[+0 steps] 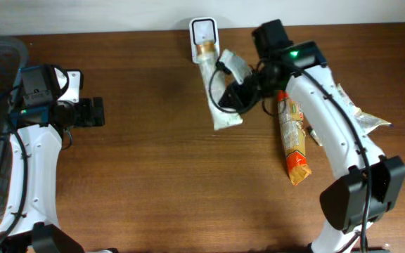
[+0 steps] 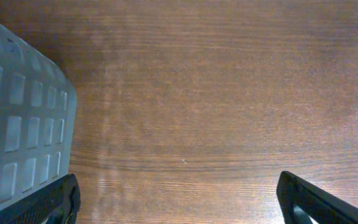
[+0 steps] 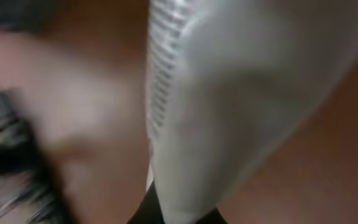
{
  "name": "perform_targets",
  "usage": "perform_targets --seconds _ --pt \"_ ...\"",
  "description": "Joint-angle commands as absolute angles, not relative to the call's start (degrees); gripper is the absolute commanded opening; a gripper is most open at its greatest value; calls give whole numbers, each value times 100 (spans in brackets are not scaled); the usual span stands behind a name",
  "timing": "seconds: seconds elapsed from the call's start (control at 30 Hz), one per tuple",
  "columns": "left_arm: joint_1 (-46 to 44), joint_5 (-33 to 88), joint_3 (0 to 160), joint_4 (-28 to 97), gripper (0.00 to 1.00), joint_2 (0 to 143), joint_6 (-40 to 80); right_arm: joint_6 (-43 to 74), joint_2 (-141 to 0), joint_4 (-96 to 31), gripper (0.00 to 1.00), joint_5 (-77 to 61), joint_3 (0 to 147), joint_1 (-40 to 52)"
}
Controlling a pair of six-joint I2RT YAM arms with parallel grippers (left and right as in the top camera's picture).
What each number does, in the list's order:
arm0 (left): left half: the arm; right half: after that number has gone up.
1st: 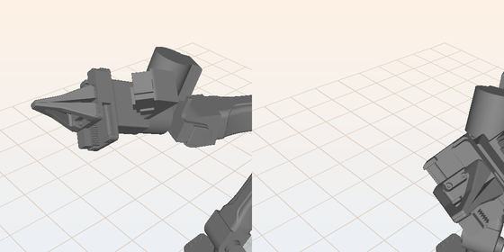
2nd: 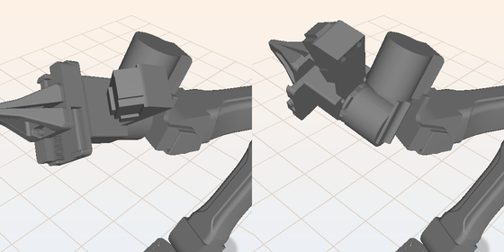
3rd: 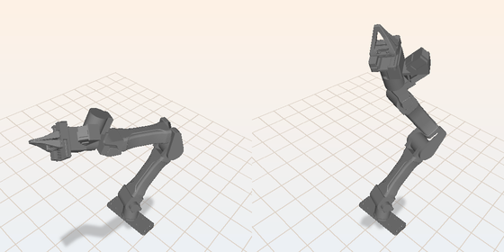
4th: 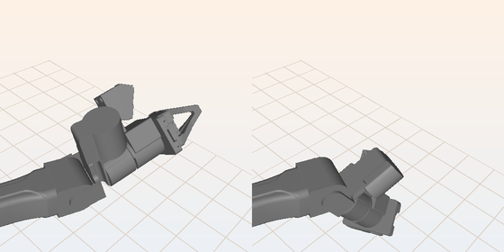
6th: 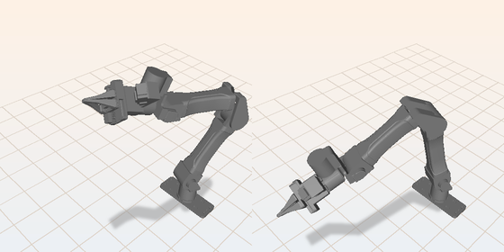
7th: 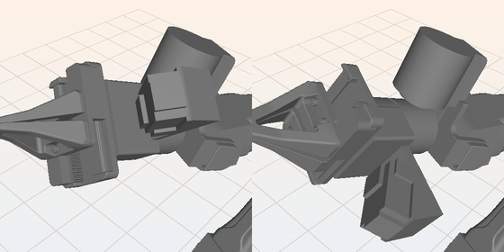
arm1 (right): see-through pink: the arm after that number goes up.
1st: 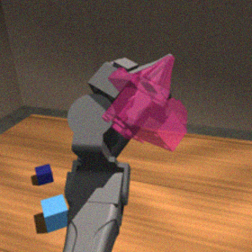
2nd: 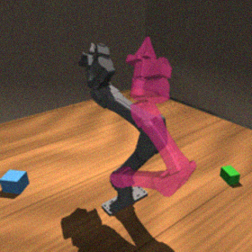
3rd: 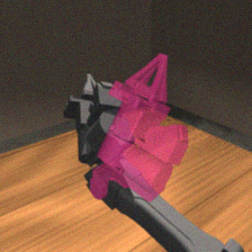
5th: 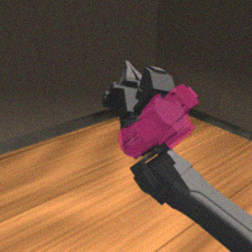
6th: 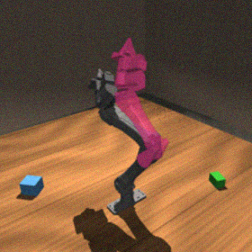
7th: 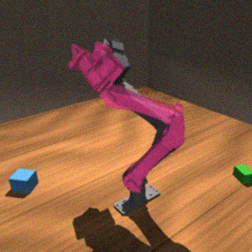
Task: Scan the item barcode
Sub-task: 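Lift the bamboo tube and bring it to the scanner, then hold the bamboo tube's end over the scanner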
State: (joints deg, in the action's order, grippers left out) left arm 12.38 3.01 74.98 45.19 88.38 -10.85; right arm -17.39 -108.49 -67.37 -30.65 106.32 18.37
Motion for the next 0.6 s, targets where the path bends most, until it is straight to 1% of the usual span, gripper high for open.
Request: perform_targets --seconds 0.0,0.07,0.13,0.17,0.27,0.33,0.57 --pt "1251 340 7513 4510 99 8818 -1052 -784 -10718 -6101 4 -207 11091 2294" --pt "1253 340 7513 4512 99 8818 -1052 -895 -10812 -5439 4 1380 11091 2545" --pt "1253 340 7513 4512 99 8818 -1052 -1275 -11045 -4683 4 2554 11091 2707" --pt "1251 340 7513 4512 99 8818 -1052 -1544 -11174 -4320 4 2869 11091 2738" --pt "1253 340 7513 4512 99 8818 -1052 -2464 -11585 -3474 4 2985 11091 2738" --pt "1253 340 7513 4512 99 8818 -1052 -3068 -11797 -3155 4 2980 11091 2738" --pt "1253 340 7513 4512 99 8818 -1052 -4501 -12392 -1680 4 2943 11089 2733"
